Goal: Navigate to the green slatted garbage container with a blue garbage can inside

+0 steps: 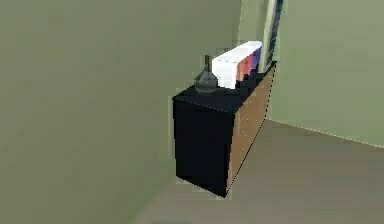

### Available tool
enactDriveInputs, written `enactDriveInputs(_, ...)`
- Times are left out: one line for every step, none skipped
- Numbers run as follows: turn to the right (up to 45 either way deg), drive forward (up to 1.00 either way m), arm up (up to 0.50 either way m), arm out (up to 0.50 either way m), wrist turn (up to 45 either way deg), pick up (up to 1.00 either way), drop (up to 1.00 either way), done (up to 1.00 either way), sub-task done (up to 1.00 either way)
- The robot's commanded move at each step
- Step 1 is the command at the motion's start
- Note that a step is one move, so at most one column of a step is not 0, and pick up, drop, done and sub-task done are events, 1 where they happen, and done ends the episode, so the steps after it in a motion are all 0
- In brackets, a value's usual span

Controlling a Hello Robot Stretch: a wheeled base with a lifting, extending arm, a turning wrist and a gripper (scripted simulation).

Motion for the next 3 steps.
enactDriveInputs(45.0,0.00,0.00,0.00,0.0,0.00,0.00,0.00,0.00)
enactDriveInputs(45.0,0.00,0.00,0.00,0.0,0.00,0.00,0.00,0.00)
enactDriveInputs(45.0,0.00,0.00,0.00,0.0,0.00,0.00,0.00,0.00)
